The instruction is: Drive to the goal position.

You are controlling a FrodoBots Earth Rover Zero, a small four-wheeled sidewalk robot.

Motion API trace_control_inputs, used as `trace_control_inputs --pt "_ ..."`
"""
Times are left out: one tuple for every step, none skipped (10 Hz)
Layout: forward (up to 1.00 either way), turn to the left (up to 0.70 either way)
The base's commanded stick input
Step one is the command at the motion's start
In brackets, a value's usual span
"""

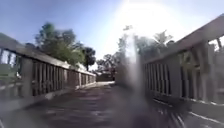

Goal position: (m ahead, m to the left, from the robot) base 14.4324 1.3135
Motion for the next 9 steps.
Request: trace_control_inputs --pt "0.7 0.0" --pt "0.7 0.0" --pt "0.7 0.0" --pt "0.7 0.0" --pt "0.7 0.0" --pt "0.7 0.0" --pt "0.7 0.0" --pt "0.7 0.0" --pt "0.7 0.0"
